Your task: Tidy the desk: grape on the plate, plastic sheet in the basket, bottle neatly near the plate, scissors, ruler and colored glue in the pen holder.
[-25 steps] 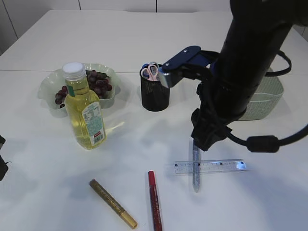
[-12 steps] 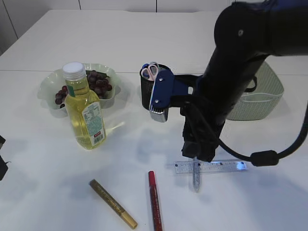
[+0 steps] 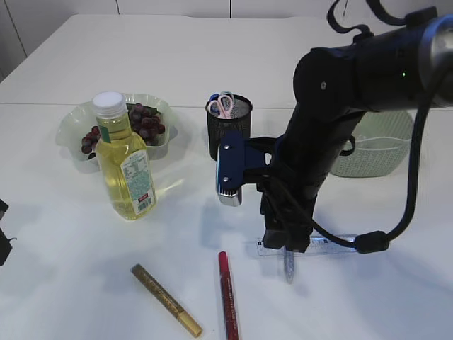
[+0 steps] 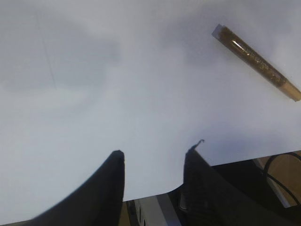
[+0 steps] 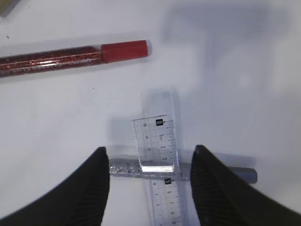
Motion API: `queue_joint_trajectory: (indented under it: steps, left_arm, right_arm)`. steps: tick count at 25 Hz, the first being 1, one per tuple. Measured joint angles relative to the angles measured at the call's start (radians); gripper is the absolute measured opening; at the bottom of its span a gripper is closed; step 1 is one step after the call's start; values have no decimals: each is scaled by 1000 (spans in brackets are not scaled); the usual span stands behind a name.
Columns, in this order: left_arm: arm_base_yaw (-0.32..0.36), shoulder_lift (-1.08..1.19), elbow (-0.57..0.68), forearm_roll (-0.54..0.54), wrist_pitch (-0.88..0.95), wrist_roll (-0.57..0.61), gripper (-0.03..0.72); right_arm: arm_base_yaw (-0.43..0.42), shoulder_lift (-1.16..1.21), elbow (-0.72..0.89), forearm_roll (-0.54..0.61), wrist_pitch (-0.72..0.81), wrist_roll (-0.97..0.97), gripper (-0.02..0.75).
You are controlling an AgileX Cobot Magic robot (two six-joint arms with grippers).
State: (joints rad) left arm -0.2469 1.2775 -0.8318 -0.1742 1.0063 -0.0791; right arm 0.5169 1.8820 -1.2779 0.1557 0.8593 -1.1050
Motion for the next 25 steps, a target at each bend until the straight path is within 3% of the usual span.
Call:
queue_joint_trajectory:
  steps: [12, 25]
  left_arm:
    - [0, 0, 0, 0, 0, 0, 308]
    - [0, 0, 0, 0, 0, 0, 308]
  right_arm:
    - [0, 66, 0, 0, -44, -8, 511]
    - [0, 108, 0, -14, -57, -8, 515]
